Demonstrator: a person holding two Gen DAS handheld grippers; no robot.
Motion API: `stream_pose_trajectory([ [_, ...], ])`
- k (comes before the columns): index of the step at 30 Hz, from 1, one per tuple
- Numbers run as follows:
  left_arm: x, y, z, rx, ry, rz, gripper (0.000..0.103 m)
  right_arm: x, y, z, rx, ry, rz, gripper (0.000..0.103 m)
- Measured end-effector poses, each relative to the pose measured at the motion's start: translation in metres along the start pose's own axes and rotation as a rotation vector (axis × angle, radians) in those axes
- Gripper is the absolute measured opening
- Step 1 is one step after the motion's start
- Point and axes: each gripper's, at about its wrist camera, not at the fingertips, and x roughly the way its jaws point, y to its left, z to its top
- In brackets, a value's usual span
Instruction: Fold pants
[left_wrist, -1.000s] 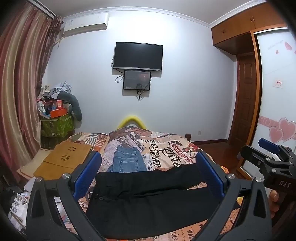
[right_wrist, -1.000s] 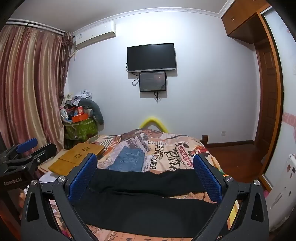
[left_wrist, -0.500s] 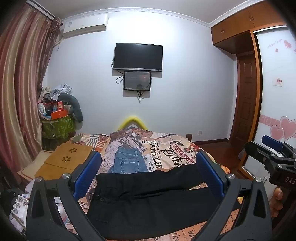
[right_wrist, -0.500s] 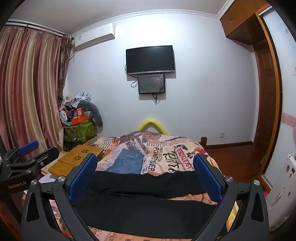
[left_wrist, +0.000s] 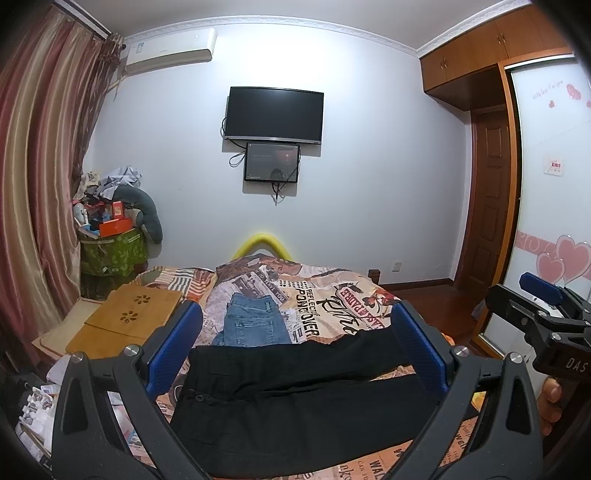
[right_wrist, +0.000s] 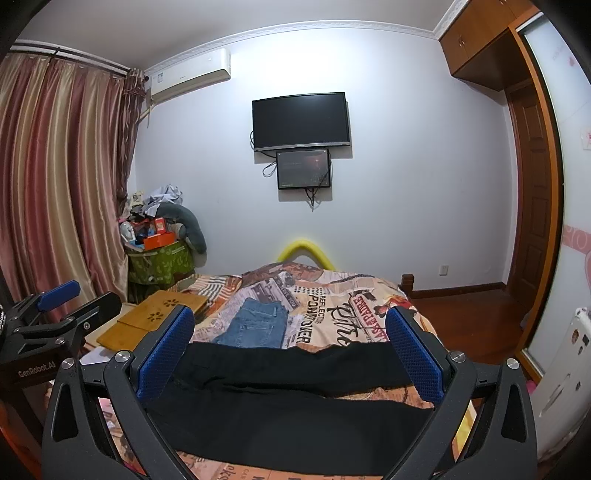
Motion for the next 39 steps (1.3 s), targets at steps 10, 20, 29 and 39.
stream_pose_trajectory([
  [10, -0.0013, 0.0018, -0.0011, -0.003, -0.01, 0.003, 0.103, -0.0006, 0.001, -0.0016, 0.0, -0.002, -0.001, 0.103],
  [20, -0.0008, 0.0014, 0.0007, -0.002, -0.02, 0.005, 0.103, -0.0012, 0.002, -0.0015, -0.002, -0.002, -0.005, 0.103],
  [29, -0.0007, 0.0025, -0.0003, -0.004, -0.017, 0.006, 0.103, -0.0009, 0.0027, -0.0022, -0.004, -0.003, -0.006, 0.103],
  [39, -0.0001, 0.0036, -0.0008, -0.003, -0.016, 0.003, 0.103, -0.0009, 0.0002, -0.001, -0.003, -0.001, -0.009, 0.103],
])
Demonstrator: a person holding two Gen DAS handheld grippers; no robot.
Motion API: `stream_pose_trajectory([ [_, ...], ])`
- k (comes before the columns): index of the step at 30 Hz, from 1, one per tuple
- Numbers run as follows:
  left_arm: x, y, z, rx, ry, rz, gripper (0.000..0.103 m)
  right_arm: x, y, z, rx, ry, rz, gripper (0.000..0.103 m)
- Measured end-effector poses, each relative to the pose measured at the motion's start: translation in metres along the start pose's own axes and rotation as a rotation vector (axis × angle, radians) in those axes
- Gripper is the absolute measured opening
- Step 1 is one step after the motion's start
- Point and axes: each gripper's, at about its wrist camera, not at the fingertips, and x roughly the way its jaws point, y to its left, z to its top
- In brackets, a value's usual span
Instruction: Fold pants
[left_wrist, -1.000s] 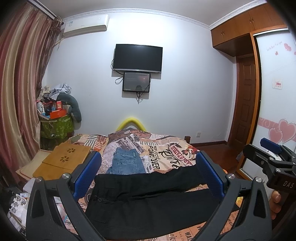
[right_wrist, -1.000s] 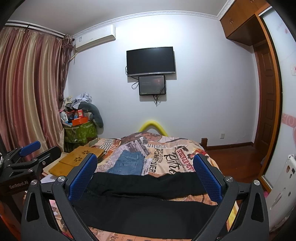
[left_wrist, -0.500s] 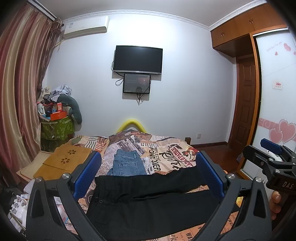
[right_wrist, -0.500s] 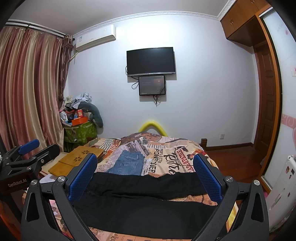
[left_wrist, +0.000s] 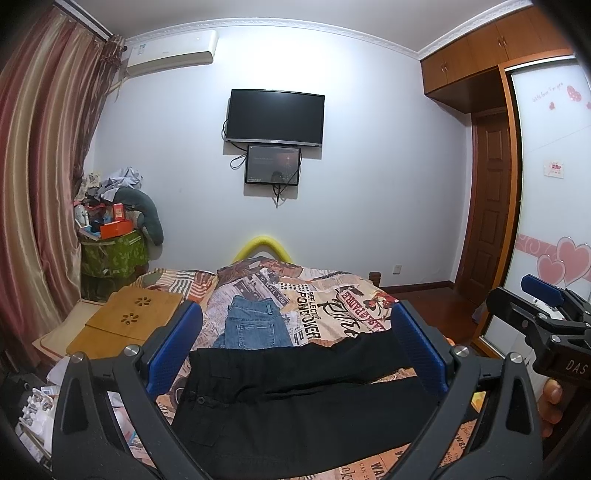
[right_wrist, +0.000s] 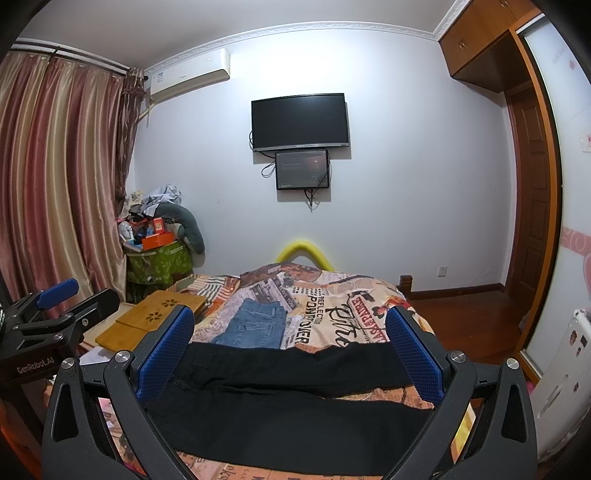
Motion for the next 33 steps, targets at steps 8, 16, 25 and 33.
stream_pose_trajectory([
  [8, 0.0, 0.0, -0.001, -0.001, 0.001, -0.001, 0.103, 0.0, 0.0, 0.0, -0.001, 0.002, 0.0, 0.103],
  [16, 0.003, 0.001, -0.001, -0.004, 0.006, -0.001, 0.103, 0.003, 0.0, -0.001, -0.001, 0.01, 0.001, 0.103],
  [25, 0.023, 0.009, -0.006, -0.007, 0.037, 0.018, 0.103, 0.018, 0.005, -0.005, -0.012, 0.034, 0.001, 0.103],
  [33, 0.075, 0.037, -0.022, -0.013, 0.119, 0.118, 0.103, 0.076, -0.005, -0.029, 0.003, 0.17, -0.041, 0.103],
])
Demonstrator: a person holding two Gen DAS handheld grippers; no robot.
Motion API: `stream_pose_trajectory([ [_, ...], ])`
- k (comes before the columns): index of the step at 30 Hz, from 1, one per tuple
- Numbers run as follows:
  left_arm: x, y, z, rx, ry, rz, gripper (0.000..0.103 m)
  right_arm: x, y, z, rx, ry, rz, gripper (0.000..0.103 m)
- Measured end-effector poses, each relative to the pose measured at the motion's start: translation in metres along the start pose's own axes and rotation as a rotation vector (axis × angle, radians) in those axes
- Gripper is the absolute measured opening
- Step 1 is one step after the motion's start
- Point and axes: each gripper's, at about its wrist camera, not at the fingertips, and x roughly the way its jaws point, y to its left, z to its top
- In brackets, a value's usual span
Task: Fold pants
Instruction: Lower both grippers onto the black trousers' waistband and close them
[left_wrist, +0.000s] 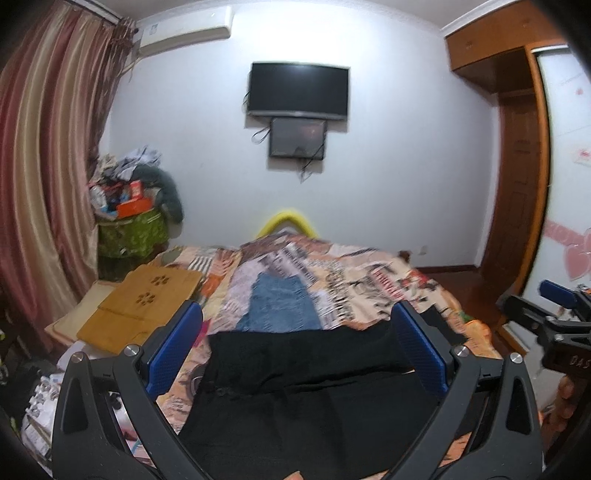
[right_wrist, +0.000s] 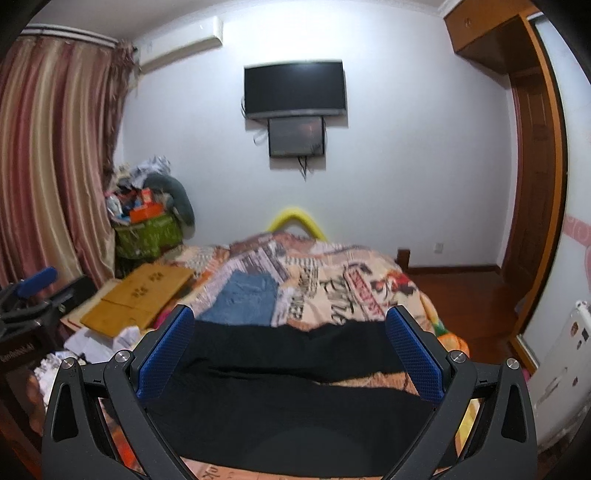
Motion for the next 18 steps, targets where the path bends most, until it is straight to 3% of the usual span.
stream_pose_trajectory([
  [7, 0.07, 0.034, -0.021, -0.052, 0.129, 0.061, 0.103, 0.057, -0.017, -0.018, 0.042, 0.126, -0.034, 0.103],
  [13, 0.133, 0.057, -0.044, -0.003, 0.233, 0.123, 0.103, 0.108, -0.032, -0.039, 0.039, 0.227, -0.043, 0.103],
  [18, 0.186, 0.08, -0.058, 0.003, 0.318, 0.111, 0.103, 0.158, -0.04, -0.044, -0.002, 0.324, -0.079, 0.103],
])
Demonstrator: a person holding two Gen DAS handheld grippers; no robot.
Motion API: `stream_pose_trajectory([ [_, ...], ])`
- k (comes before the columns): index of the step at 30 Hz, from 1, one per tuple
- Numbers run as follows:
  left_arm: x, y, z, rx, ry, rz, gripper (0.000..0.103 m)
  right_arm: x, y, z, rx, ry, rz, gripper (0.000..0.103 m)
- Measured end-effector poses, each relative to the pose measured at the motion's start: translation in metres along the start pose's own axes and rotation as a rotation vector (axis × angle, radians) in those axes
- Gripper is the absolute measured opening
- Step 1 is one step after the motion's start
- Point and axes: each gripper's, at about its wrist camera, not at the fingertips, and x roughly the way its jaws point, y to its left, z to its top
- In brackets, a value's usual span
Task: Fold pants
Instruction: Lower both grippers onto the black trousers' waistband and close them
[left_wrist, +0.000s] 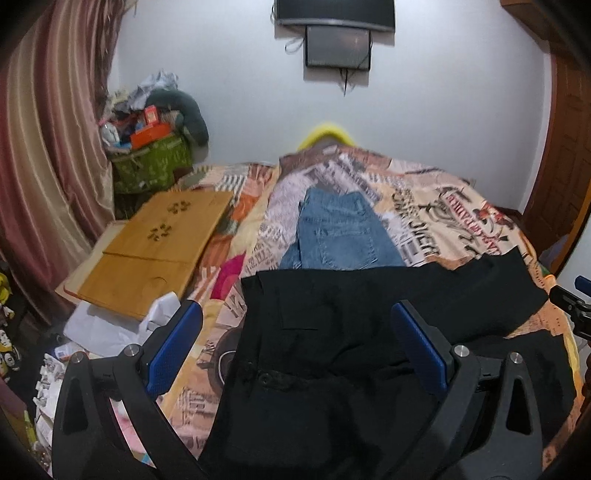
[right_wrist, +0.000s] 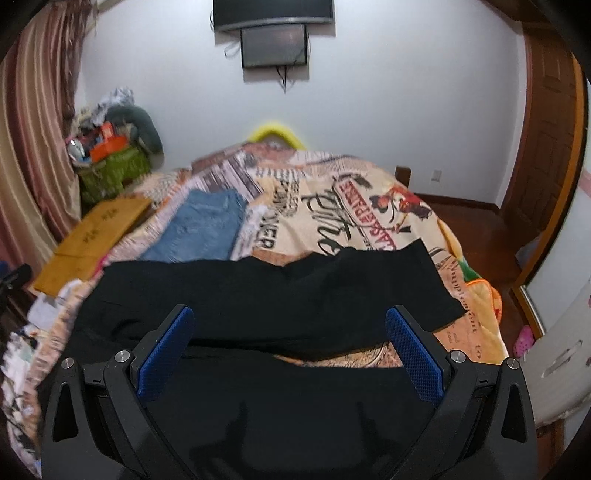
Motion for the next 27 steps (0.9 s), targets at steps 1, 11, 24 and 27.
stream_pose_trajectory([
  [1, 0.014, 0.004, 0.002, -0.003, 0.02, -0.008, 0.103, 0.007, 0.0, 0.003, -0.011, 0.018, -0.007, 0.103],
  [11, 0.124, 0.045, 0.022, -0.062, 0.172, 0.008, 0.103, 0.079, 0.007, 0.04, -0.171, 0.103, 0.035, 0.103],
  [24, 0.22, 0.067, 0.017, -0.137, 0.393, -0.022, 0.08, 0.171, 0.028, 0.062, -0.398, 0.232, 0.222, 0.101],
  [27, 0.234, 0.063, 0.015, -0.156, 0.428, -0.057, 0.074, 0.192, 0.034, 0.063, -0.422, 0.287, 0.259, 0.097],
])
